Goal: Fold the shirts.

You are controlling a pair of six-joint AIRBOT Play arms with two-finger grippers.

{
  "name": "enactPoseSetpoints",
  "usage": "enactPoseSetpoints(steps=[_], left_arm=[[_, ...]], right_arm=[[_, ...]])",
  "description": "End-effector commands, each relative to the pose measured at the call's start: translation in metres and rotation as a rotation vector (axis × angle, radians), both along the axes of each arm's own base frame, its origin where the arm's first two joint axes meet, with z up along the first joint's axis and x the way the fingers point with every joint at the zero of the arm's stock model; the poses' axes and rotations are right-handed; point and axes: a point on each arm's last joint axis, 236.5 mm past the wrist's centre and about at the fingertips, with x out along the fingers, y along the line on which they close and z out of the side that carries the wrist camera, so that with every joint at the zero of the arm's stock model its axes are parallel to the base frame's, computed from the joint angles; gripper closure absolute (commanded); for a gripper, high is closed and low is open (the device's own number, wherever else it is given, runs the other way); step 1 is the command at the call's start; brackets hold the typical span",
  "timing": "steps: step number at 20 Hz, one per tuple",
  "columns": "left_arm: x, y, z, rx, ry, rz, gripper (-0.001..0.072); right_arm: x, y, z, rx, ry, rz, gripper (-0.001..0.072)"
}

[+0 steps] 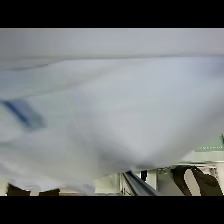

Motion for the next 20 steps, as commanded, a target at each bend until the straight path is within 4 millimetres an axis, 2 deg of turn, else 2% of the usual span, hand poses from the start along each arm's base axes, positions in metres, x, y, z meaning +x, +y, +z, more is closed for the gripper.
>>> enactPoseSetpoints(steps=[1,3,7,9,12,16,18,20], left_arm=[[0.065,-0.001,-0.083,-0.118,0.244,-0.068,0.0691],[0.116,-0.009,-0.136,-0.211,0.383,-0.141,0.0691],[0.210,-0.012,-0.231,-0.344,0.601,-0.194,0.0690],[0.257,-0.016,-0.277,-0.371,0.675,-0.198,0.0691],[0.314,-0.027,-0.334,-0.435,0.768,-0.198,0.0691],[0.363,-0.036,-0.403,-0.562,0.890,-0.178,0.0690],[0.376,-0.047,-0.425,-0.638,0.922,-0.193,0.0691],[0.380,-0.053,-0.445,-0.688,0.952,-0.196,0.0690]], right_arm=[[0.029,0.002,-0.070,0.091,0.203,0.066,0.0696],[0.057,-0.004,-0.117,0.158,0.297,0.082,0.0696],[0.119,-0.014,-0.227,0.353,0.500,0.099,0.0696],[0.165,-0.032,-0.263,0.410,0.532,0.073,0.0696],[0.235,-0.051,-0.299,0.531,0.539,0.054,0.0696],[0.306,-0.061,-0.366,0.596,0.656,0.054,0.0696],[0.333,-0.055,-0.392,0.620,0.699,0.060,0.0696],[0.353,-0.050,-0.411,0.639,0.726,0.061,0.0696]])
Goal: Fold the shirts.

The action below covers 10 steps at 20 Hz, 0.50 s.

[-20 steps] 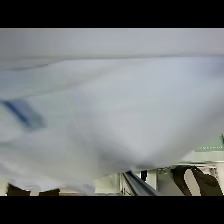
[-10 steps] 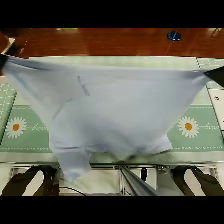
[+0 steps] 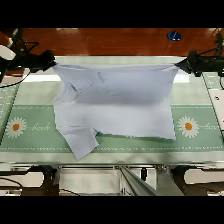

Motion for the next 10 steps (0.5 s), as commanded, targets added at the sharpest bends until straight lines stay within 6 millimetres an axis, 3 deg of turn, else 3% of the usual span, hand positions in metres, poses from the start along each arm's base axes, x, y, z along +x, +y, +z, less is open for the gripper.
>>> enactPoseSetpoints(steps=[1,3,6,10], left_arm=[[0.014,-0.014,-0.044,-0.096,0.083,0.017,0.0690],[0.010,-0.016,-0.051,-0.079,0.097,-0.018,0.0690],[0.001,-0.014,-0.044,-0.072,0.119,-0.069,0.0689],[-0.044,-0.012,-0.035,-0.065,0.250,-0.279,0.0690]], right_arm=[[0.039,0.009,-0.046,0.057,0.068,-0.008,0.0696],[0.041,0.010,-0.053,0.074,0.082,-0.010,0.0696],[0.029,0.009,-0.047,0.089,0.101,0.026,0.0696],[-0.009,-0.004,-0.024,0.100,0.122,0.135,0.0696]])
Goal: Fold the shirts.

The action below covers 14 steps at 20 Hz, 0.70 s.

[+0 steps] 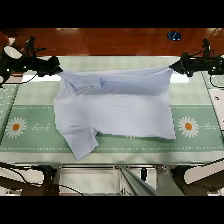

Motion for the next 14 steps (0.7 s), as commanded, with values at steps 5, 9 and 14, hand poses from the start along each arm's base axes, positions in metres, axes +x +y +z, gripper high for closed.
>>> enactPoseSetpoints(steps=[5,9,14], left_arm=[[-0.099,-0.003,-0.030,-0.045,0.314,-0.303,0.0690],[-0.128,-0.006,-0.077,-0.024,0.413,-0.290,0.0690],[-0.139,-0.007,-0.079,-0.042,0.455,-0.289,0.0196]], right_arm=[[-0.097,-0.020,-0.034,-0.131,0.272,0.262,0.0696],[-0.117,-0.012,-0.080,-0.197,0.368,0.275,0.0695],[-0.110,-0.006,-0.081,-0.180,0.386,0.196,0.0307]])
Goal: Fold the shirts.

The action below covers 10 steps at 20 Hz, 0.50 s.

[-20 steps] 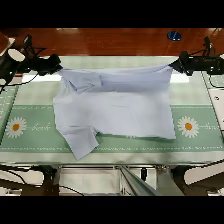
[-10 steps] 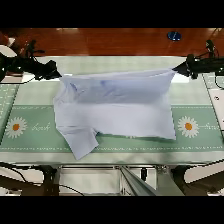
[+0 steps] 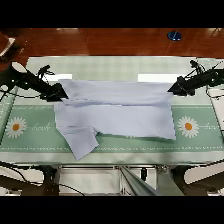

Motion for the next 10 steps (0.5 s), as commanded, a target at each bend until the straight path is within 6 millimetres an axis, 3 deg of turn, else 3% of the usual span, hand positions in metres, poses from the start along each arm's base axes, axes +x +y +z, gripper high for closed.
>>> enactPoseSetpoints(steps=[1,4,6,8,10], left_arm=[[-0.013,0.003,0.008,-0.013,0.043,-0.018,0.0196],[-0.017,0.024,0.040,0.008,-0.019,0.021,0.0196],[-0.038,0.043,0.050,0.025,-0.050,0.077,0.0196],[-0.072,0.058,0.044,0.035,-0.061,0.149,0.0196],[-0.113,0.069,0.025,0.041,-0.043,0.268,0.0197]], right_arm=[[-0.009,-0.004,0.006,-0.023,0.028,-0.013,0.0307],[-0.030,-0.044,0.040,-0.167,-0.011,-0.020,0.0307],[-0.048,-0.069,0.057,-0.251,-0.066,-0.111,0.0307],[-0.074,-0.073,0.061,-0.266,-0.126,-0.221,0.0307],[-0.107,-0.058,0.052,-0.249,-0.170,-0.300,0.0307]])
